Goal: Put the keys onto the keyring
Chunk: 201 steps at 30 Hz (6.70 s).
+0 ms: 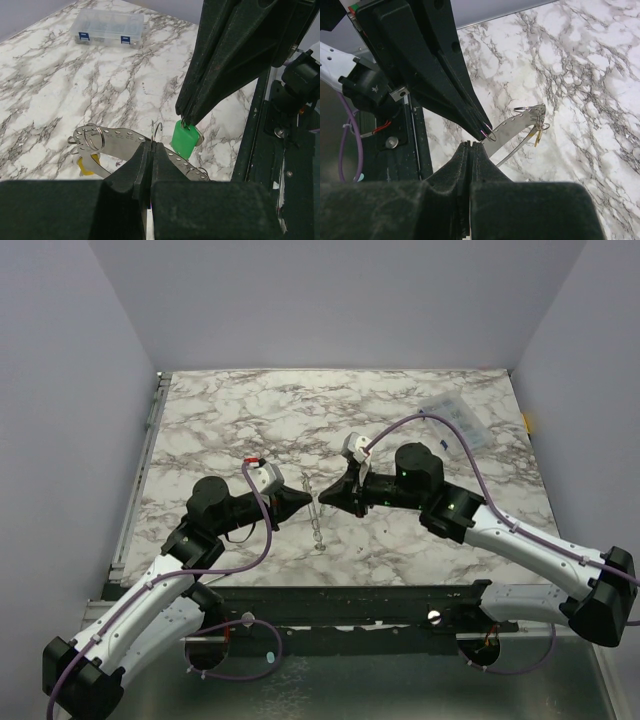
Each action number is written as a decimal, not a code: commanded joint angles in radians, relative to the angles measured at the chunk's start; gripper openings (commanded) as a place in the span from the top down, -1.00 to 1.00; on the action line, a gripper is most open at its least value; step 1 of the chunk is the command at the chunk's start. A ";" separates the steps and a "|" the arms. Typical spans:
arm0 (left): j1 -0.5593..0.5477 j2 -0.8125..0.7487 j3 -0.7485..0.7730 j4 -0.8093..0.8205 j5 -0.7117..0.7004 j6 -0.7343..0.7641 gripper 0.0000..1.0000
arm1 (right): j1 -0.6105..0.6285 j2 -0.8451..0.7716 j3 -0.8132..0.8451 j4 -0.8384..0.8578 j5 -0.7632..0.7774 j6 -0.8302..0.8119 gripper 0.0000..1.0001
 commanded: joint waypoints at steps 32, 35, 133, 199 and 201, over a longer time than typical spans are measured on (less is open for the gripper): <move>-0.014 -0.012 0.019 0.049 0.038 -0.001 1.00 | 0.013 0.065 0.028 0.158 0.052 0.059 0.99; -0.017 -0.013 0.018 0.049 0.038 0.001 1.00 | 0.015 0.061 0.026 0.159 0.074 0.060 0.99; -0.077 -0.060 -0.043 0.159 0.208 0.002 1.00 | 0.015 -0.126 -0.113 0.072 -0.117 -0.173 -0.27; -0.093 -0.048 -0.059 0.177 0.172 -0.012 0.54 | 0.015 -0.111 -0.095 0.079 -0.105 -0.179 0.99; -0.094 -0.049 -0.060 0.176 0.172 -0.010 0.51 | 0.015 -0.111 -0.092 0.068 -0.097 -0.181 0.99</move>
